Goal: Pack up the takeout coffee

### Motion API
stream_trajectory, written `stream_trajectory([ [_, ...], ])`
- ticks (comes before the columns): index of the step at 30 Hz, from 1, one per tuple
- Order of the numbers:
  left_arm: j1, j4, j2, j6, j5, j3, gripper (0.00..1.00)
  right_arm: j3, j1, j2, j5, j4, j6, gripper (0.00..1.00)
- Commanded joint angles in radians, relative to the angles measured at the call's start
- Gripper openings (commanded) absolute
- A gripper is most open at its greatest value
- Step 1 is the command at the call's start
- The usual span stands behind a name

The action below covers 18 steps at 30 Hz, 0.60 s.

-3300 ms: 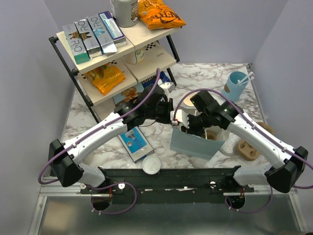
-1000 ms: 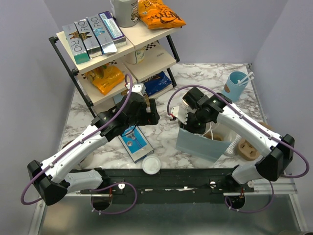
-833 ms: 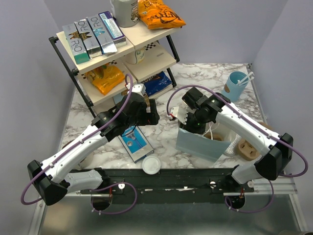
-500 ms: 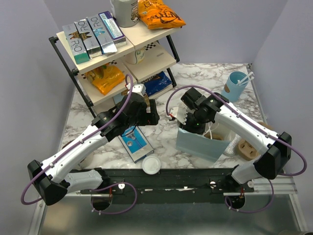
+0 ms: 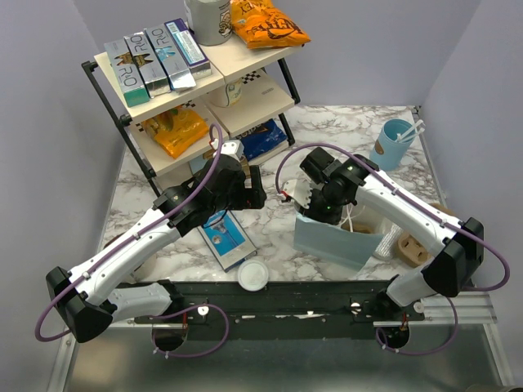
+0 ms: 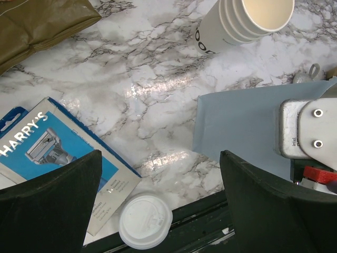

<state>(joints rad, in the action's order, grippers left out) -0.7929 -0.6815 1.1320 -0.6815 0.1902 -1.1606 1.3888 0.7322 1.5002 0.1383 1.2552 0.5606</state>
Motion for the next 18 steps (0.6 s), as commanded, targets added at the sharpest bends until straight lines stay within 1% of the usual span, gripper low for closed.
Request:
stream_trajectory([
  [1, 0.004, 0.014, -0.001, 0.008, -0.011, 0.015, 0.99, -0.010, 0.004, 0.032, -0.066, 0.046, -0.019, 0.02],
  [2, 0.004, 0.014, -0.001, 0.008, -0.011, 0.013, 0.99, -0.010, 0.004, 0.032, -0.071, 0.044, -0.021, 0.06],
  [6, 0.004, 0.014, 0.000, 0.008, -0.014, 0.013, 0.99, -0.010, 0.004, 0.032, -0.068, 0.043, -0.021, 0.06],
  [7, 0.004, 0.016, 0.000, 0.008, -0.015, 0.012, 0.99, -0.010, 0.004, 0.032, -0.068, 0.041, -0.021, 0.08],
  [8, 0.004, 0.014, 0.000, 0.008, -0.014, 0.012, 0.99, -0.008, 0.003, 0.034, -0.068, 0.042, -0.021, 0.12],
  [10, 0.004, 0.016, 0.000, 0.008, -0.015, 0.010, 0.99, -0.008, 0.004, 0.034, -0.069, 0.044, -0.021, 0.13],
  [13, 0.004, 0.017, 0.000, 0.008, -0.017, 0.012, 0.99, -0.007, 0.004, 0.031, -0.069, 0.043, -0.022, 0.18],
  [14, 0.004, 0.019, 0.000, 0.008, -0.020, 0.012, 0.99, -0.005, 0.004, 0.029, -0.068, 0.041, -0.022, 0.22],
  [16, 0.004, 0.019, 0.002, 0.008, -0.024, 0.013, 0.99, -0.008, 0.004, 0.025, -0.066, 0.036, -0.022, 0.22],
  [17, 0.004, 0.019, 0.002, 0.010, -0.024, 0.010, 0.99, -0.010, 0.003, 0.025, -0.066, 0.033, -0.024, 0.27],
  [18, 0.004, 0.017, 0.002, 0.010, -0.026, 0.010, 0.99, -0.011, 0.004, 0.019, -0.065, 0.030, -0.024, 0.29],
])
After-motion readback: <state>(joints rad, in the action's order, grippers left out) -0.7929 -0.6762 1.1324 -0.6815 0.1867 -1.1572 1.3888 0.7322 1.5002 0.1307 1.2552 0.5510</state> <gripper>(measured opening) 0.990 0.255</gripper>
